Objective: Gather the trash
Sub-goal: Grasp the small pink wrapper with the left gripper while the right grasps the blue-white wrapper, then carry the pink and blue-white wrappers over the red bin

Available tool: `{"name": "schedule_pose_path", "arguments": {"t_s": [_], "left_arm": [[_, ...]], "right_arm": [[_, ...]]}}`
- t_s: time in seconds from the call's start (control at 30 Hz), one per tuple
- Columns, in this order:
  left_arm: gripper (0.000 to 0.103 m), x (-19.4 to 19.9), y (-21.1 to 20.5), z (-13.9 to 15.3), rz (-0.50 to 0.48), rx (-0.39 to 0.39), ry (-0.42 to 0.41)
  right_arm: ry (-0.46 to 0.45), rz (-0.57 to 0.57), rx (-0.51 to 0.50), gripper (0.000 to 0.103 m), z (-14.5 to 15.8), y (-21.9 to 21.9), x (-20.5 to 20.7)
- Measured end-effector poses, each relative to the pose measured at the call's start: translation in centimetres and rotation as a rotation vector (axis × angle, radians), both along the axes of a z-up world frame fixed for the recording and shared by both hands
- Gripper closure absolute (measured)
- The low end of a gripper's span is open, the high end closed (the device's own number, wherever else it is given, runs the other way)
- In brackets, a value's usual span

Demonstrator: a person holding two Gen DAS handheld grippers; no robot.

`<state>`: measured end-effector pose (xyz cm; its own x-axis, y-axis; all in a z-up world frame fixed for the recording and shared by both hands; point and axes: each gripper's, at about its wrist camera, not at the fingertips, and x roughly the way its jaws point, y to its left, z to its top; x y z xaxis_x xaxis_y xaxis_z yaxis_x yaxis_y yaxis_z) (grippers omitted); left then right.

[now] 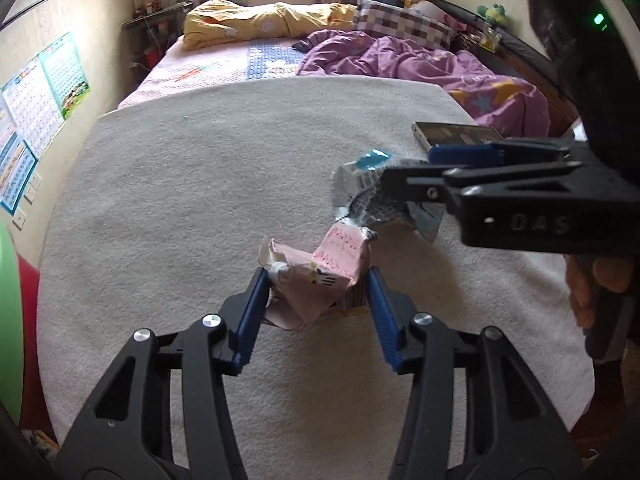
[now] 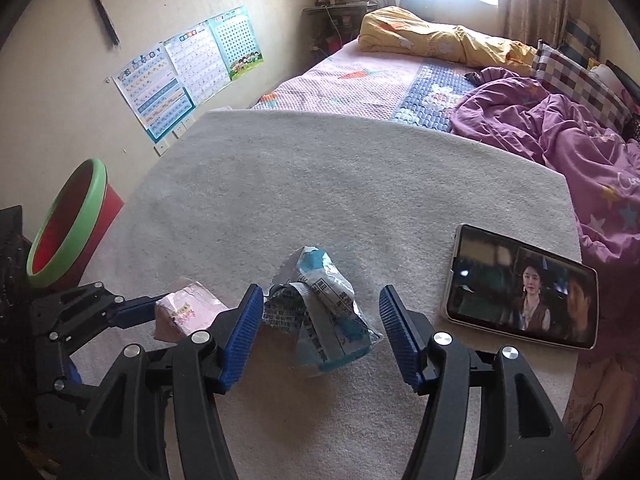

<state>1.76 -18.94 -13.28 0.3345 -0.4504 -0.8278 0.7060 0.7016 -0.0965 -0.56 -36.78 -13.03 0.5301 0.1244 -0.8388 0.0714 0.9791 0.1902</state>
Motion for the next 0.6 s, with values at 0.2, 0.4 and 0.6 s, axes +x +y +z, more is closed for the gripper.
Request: {"name": "schedule_pose_path", "arguments": {"t_s": [0.2,0.4,0.6], "left_arm": [[0.055,0.4,2.6,1.2,0.11,-0.008,-0.016],[0.055,1.0,5.9,3.0,0.234,-0.035,-0.044],[0.055,1.3,8.2,5.2,0.308,-0.062,-0.096]], "right_arm": [[0.019,0.01,0.018,0.057,-1.1,1.3,0.5],[-0.067,-0.008,0.041,0.085,1.5,3.4,-0.8],[-0.167,0.011,0.061,0.085,5.2,5.9,-1.5]]}}
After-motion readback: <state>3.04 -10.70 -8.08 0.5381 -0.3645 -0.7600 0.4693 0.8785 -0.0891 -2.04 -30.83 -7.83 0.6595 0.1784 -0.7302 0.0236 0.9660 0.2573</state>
